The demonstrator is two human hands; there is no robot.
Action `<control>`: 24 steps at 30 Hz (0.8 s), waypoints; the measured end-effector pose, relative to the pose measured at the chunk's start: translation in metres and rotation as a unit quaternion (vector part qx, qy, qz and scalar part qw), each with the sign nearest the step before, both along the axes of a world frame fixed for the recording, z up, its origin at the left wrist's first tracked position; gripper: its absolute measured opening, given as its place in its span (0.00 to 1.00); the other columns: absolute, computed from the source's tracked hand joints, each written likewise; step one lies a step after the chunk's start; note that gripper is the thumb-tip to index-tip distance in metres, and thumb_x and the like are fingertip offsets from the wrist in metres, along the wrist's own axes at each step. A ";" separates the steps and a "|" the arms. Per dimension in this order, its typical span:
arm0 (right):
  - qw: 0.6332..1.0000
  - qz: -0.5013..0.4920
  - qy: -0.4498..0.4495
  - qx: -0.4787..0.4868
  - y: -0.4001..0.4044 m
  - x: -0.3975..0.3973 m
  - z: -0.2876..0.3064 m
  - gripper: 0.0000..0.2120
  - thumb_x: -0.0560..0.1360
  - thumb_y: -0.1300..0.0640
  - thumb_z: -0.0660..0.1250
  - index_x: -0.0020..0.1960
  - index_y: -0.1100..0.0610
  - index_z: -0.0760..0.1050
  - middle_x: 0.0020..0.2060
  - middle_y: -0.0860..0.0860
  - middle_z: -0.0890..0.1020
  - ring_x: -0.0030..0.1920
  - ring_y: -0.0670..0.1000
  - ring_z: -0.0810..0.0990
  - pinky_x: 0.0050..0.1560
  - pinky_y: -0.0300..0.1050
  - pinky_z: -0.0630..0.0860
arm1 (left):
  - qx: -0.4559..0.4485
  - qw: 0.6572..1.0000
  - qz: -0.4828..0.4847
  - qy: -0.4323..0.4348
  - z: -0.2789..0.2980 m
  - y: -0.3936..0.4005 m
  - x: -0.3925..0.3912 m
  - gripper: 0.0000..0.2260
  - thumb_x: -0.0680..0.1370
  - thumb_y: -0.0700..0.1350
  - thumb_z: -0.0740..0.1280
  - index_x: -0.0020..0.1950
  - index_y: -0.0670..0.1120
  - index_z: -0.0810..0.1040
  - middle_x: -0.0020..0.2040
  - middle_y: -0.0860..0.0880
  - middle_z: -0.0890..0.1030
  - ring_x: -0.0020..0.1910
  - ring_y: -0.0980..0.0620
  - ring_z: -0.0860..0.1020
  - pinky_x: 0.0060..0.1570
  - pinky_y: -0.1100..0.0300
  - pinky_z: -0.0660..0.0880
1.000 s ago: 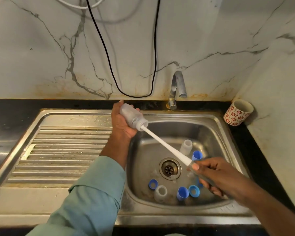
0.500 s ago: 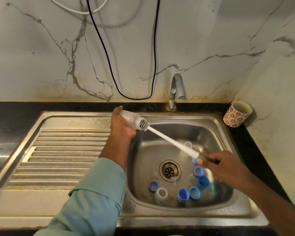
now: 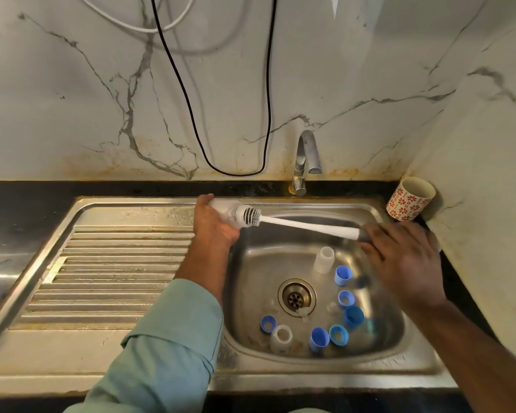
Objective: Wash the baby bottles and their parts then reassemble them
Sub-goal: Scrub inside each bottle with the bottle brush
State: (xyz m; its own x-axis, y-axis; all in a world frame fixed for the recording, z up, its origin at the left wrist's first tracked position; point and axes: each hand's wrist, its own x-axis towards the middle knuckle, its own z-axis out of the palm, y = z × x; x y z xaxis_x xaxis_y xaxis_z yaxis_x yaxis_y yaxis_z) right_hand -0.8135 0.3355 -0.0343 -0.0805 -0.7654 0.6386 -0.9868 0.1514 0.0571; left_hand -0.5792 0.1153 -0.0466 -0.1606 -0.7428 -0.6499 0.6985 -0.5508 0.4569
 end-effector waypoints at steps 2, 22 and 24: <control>0.999 0.010 -0.009 0.039 0.000 -0.007 0.007 0.13 0.77 0.50 0.64 0.52 0.57 0.81 0.41 0.53 0.82 0.43 0.58 0.78 0.44 0.52 0.73 | -0.005 1.000 -0.022 -0.012 0.001 0.003 0.001 0.18 0.71 0.48 0.70 0.60 0.48 0.73 0.49 0.45 0.74 0.45 0.44 0.77 0.57 0.45 0.77; 0.611 0.108 -0.660 0.423 0.002 -0.012 -0.005 0.15 0.80 0.51 0.62 0.47 0.59 0.82 0.32 0.57 0.79 0.29 0.50 0.74 0.28 0.42 0.70 | 0.028 0.986 0.162 0.006 0.015 0.036 0.004 0.26 0.67 0.50 0.74 0.63 0.45 0.76 0.56 0.43 0.80 0.49 0.42 0.81 0.46 0.43 0.80; 0.621 0.119 -0.653 0.417 -0.003 -0.003 -0.003 0.14 0.81 0.51 0.60 0.49 0.58 0.81 0.32 0.57 0.80 0.27 0.50 0.73 0.27 0.43 0.69 | 0.039 0.982 0.186 0.002 0.015 0.036 0.011 0.30 0.63 0.51 0.75 0.63 0.45 0.75 0.59 0.41 0.80 0.50 0.40 0.81 0.46 0.39 0.79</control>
State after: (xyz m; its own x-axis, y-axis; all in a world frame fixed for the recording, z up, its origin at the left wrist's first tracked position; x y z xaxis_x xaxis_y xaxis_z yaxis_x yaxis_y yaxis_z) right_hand -0.8160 0.3329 -0.0372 0.0663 -0.8749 -0.4797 -0.2628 0.4485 -0.8543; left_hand -0.5682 0.1512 -0.0321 0.1091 -0.6986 -0.7071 0.8599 -0.2905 0.4197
